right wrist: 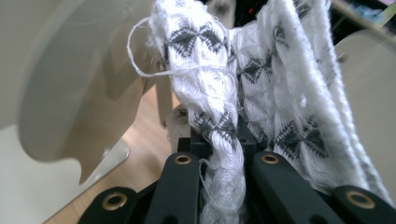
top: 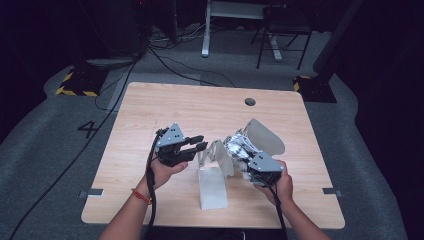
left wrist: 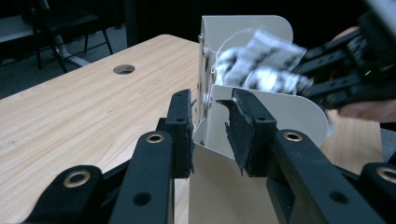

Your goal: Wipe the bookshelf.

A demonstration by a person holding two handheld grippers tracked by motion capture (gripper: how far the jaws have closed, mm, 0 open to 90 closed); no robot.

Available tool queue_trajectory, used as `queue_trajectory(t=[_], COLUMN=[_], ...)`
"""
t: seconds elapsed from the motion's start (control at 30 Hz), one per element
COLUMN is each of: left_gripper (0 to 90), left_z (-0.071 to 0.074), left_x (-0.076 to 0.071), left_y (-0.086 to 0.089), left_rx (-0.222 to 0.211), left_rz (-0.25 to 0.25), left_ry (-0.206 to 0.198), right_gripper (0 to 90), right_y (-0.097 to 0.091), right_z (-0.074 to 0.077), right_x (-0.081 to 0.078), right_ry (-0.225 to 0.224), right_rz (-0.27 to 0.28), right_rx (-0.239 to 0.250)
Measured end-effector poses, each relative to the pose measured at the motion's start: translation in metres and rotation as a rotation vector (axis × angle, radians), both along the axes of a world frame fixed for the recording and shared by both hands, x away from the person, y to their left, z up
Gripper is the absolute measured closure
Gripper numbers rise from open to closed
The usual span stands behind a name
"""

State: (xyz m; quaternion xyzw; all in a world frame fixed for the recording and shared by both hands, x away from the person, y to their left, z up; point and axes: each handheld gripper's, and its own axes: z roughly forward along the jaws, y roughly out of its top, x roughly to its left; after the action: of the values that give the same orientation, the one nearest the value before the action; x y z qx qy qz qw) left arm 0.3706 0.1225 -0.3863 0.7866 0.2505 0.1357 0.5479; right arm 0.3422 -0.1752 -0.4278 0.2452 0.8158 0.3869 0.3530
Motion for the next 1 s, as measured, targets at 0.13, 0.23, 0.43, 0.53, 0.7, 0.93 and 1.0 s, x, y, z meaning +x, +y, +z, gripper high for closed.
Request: queue_trajectory(t=[0.13,0.23,0.43,0.53,0.7,0.93,1.0], left_gripper=[70.1,70.1,70.1,70.1,70.1,70.2,70.2], left_z=[-0.001,-0.001,-0.002,-0.002,-0.003,-0.003,-0.003], left_x=[0.000,0.000,0.000,0.001,0.001,0.001,0.001], left_y=[0.000,0.000,0.001,0.001,0.001,0.000,0.000], left_rx=[-0.007,-0.010,-0.022,-0.026,-0.029,-0.028,-0.029], left_rz=[-0.001,0.000,0.000,0.000,-0.001,0.002,-0.001], left_ry=[0.001,0.002,0.007,0.006,0.007,0.003,0.002], right_gripper=[84.7,84.7,84.7,84.7,84.6,84.6,84.6], right_y=[0.002,0.003,0.005,0.007,0.012,0.015,0.014], right_z=[-0.023,-0.035,-0.052,-0.046,-0.017,0.016,0.025], right_x=[0.008,0.010,0.016,0.014,0.009,0.001,-0.002], right_ry=[0.075,0.117,0.197,0.172,0.075,-0.025,-0.042], right_rz=[-0.002,-0.001,-0.006,0.001,0.031,0.103,0.118], right_rx=[-0.041,-0.068,-0.091,-0.084,-0.021,0.051,0.091])
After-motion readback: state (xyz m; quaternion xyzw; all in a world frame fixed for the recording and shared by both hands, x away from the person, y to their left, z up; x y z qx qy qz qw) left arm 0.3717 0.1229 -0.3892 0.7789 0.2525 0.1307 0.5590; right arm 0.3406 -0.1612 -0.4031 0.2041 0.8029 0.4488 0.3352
